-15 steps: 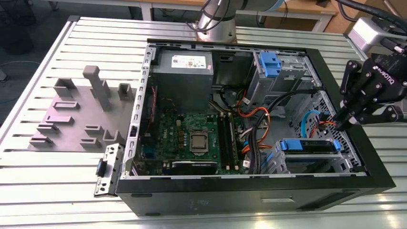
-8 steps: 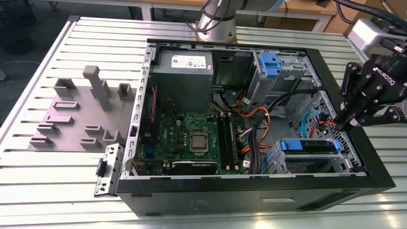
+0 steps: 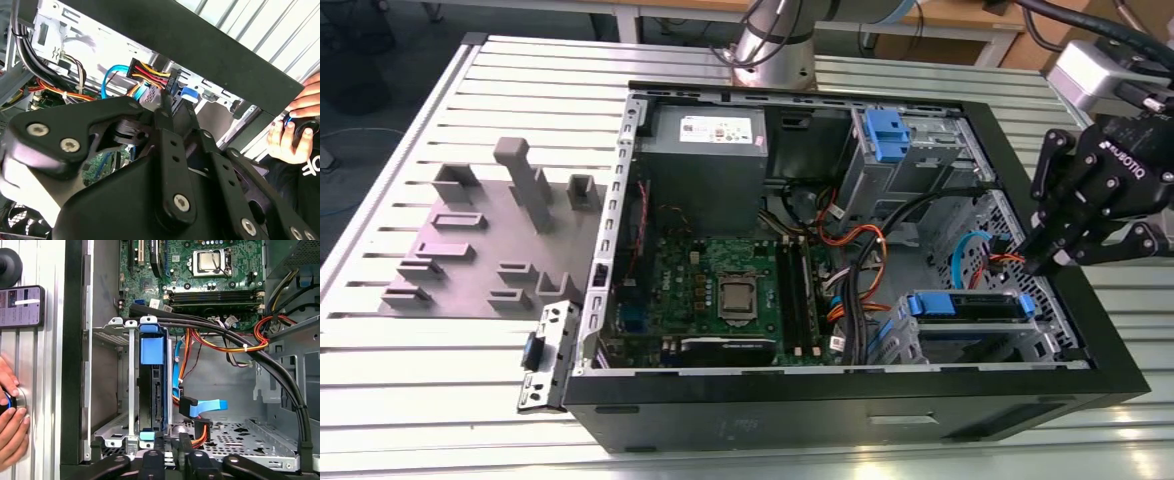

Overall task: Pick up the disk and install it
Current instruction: 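Insert the first disk wire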

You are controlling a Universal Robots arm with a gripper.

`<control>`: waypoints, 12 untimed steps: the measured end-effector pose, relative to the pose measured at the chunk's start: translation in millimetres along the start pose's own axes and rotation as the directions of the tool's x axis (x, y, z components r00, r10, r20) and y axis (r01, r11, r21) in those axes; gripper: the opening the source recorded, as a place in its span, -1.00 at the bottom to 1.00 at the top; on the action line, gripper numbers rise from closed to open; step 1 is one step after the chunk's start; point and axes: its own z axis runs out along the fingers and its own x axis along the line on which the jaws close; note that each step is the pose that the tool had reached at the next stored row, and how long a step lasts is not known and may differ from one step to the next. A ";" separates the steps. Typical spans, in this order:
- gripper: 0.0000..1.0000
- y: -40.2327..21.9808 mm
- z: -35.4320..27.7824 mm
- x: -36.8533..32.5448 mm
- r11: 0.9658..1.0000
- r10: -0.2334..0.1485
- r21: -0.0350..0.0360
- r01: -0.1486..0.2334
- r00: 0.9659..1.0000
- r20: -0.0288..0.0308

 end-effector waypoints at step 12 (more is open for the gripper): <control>-0.35 -4.5 4.4 -11.5 1.000 -0.016 0.001 0.016 1.000 -0.002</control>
